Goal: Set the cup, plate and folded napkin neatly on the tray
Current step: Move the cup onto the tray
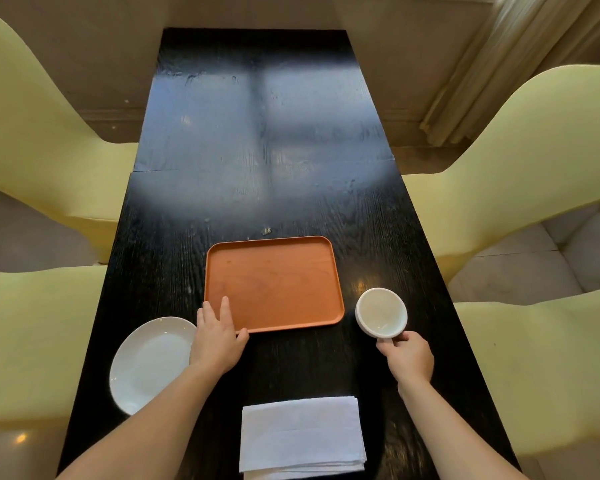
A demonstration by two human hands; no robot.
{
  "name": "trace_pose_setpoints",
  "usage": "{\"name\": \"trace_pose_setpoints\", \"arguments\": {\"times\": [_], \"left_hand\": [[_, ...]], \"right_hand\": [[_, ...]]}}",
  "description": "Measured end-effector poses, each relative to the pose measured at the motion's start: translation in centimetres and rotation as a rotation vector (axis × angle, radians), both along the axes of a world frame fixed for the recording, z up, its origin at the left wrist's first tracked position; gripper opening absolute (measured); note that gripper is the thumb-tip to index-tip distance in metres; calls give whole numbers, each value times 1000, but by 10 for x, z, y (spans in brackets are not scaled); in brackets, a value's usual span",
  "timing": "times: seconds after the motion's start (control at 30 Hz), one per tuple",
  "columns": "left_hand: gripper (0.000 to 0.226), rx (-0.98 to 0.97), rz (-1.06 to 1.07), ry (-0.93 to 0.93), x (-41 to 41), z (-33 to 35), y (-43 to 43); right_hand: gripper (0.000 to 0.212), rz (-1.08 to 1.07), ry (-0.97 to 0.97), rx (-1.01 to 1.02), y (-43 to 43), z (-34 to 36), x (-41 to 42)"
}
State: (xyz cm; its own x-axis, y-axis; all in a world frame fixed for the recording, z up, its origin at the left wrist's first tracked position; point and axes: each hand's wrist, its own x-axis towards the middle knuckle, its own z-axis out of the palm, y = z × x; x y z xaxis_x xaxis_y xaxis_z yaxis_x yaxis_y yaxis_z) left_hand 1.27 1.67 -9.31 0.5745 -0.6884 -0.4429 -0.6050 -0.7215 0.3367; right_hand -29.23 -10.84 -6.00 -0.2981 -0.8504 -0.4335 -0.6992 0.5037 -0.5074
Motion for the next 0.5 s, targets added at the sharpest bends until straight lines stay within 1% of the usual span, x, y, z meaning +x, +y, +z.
{"name": "trace_pose_setpoints", "arguments": {"times": [0.13,0.27,0.5], "left_hand": [[82,-11,22,13,0,2,-1],[81,-26,44,27,0,1,-2],[79,27,-42,-55,-2,-7,5]], "right_hand": [[14,-7,4,-22,1,0,-1],[13,-22,-31,-18,1,0,-2],[11,-107,-265,-4,-3,11,12]]}}
